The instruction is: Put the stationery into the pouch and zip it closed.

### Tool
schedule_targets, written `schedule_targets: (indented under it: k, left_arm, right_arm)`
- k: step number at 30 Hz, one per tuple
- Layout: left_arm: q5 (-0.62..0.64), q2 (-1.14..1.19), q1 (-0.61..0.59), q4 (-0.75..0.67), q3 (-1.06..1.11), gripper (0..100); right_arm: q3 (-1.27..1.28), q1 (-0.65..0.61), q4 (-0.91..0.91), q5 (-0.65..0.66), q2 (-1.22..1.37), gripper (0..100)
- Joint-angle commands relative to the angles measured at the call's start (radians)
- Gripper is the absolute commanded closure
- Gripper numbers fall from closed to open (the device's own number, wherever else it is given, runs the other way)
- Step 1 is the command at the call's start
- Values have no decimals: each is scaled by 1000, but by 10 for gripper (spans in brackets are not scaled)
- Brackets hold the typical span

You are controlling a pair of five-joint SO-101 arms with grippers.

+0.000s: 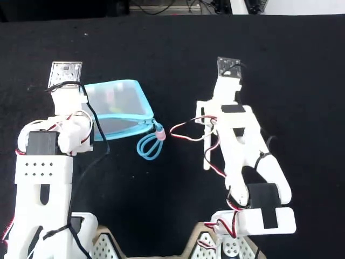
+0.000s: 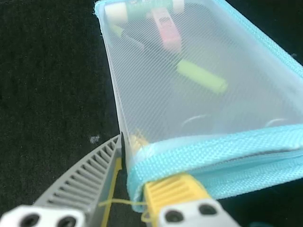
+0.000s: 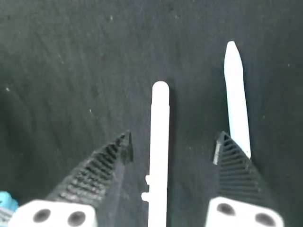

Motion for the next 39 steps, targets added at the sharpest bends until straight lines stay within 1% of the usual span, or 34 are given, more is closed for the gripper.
schedule_targets:
  k: [1, 6, 9, 11, 12, 13, 15, 16, 17, 19, 30, 35, 39]
  left_arm:
    - [-2, 9, 8, 17, 16, 969]
    - [-2, 9, 8, 17, 16, 969]
    - [-2, 9, 8, 17, 16, 970]
    - [-2, 9, 8, 17, 16, 970]
    - [-2, 9, 8, 17, 16, 970]
    - [-2, 9, 8, 17, 16, 970]
    - [-2, 9, 8, 17, 16, 970]
    - [-2, 9, 8, 17, 16, 970]
    - [-2, 9, 8, 17, 16, 970]
    - [-2, 9, 8, 17, 16, 970]
    - [-2, 9, 8, 17, 16, 970]
    - [-2, 9, 8, 17, 16, 970]
    - [-2, 9, 8, 17, 16, 970]
  right_arm:
    - [-53, -9, -74, 9, 30, 747]
    - [-70, -9, -186, 9, 143, 747]
    - [-125, -9, -143, 11, 189, 750]
    - [-170, -9, -78, 46, 216, 755]
    - [-189, -9, -41, 86, 226, 774]
    - [-209, -9, -9, 135, 237, 821]
    - [-240, -8, 35, 201, 251, 978]
    - [-251, -5, 55, 207, 252, 989]
    - [-255, -5, 72, 196, 252, 958]
    - [-260, -5, 98, 175, 242, 992]
    - [-237, -9, 198, 170, 128, 988]
    - [-257, -9, 293, 172, 108, 984]
    - [-318, -8, 282, 167, 105, 983]
